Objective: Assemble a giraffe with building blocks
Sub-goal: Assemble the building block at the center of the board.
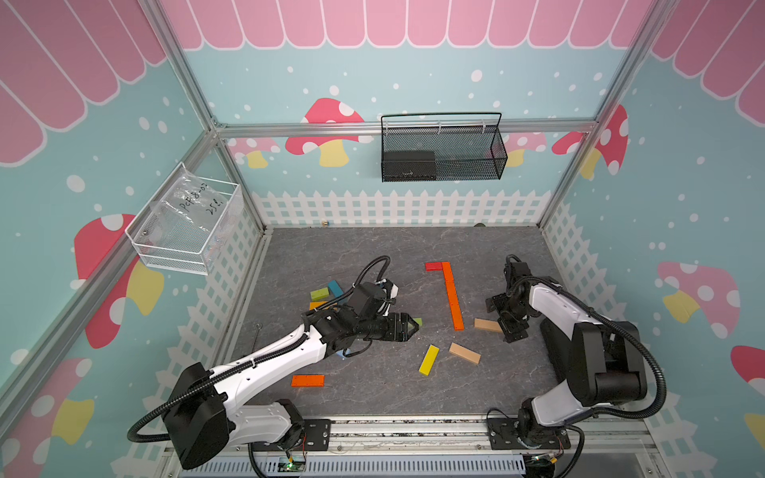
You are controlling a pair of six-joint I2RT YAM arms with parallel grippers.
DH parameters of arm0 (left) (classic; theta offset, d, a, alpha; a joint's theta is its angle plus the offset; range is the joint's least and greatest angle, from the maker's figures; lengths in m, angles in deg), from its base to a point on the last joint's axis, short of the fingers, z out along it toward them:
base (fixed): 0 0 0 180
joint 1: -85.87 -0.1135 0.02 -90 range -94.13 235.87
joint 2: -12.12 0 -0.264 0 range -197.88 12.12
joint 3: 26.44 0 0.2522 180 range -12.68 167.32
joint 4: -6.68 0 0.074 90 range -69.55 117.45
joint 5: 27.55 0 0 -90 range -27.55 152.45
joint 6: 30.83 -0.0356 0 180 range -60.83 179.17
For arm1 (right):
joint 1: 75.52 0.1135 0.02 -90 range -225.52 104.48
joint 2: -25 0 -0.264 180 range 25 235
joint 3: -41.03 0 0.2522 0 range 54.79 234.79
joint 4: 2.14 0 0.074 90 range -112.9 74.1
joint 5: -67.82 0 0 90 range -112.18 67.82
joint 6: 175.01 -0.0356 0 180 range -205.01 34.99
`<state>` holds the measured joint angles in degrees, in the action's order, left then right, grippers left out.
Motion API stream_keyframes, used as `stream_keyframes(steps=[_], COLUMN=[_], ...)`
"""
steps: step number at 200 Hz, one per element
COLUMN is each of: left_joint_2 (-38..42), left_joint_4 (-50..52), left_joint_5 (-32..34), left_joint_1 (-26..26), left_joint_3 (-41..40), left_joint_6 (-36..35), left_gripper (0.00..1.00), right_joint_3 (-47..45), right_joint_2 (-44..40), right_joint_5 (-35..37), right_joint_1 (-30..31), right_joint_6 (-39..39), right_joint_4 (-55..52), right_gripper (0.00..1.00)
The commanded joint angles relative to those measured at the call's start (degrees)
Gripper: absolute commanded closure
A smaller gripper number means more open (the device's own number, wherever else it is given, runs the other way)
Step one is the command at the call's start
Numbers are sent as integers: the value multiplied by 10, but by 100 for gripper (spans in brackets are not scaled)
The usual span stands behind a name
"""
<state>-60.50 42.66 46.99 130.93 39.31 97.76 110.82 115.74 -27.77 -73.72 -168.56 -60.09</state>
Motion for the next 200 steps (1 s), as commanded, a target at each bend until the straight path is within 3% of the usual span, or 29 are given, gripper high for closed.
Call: stream_keyframes(steps=[1,79,115,136,200], left_joint_2=[3,-3,-3,-5,1], left_joint_4=[-9,-8,-8,-8,-7], left_joint_5=[-11,-8,-7,-7,-5], left_joint_1=[-3,-3,-4,-5,-8], left_joint_3=[-10,-8,-8,-9,-14], left_joint_6=[2,0,0,0,0], left_gripper=[18,18,18,18,18], right_joint_3=[-10,-33,-36,-39,-42], right_joint_2=[15,59,66,69,83], right_joint_5=[-22,-27,-26,-30,-46], right_joint_1=[-4,-6,-6,-6,-6], right_joint_6=[-44,-73,-80,-80,-80], right_joint_4=[37,92,104,108,115], right_gripper=[5,16,28,41,59])
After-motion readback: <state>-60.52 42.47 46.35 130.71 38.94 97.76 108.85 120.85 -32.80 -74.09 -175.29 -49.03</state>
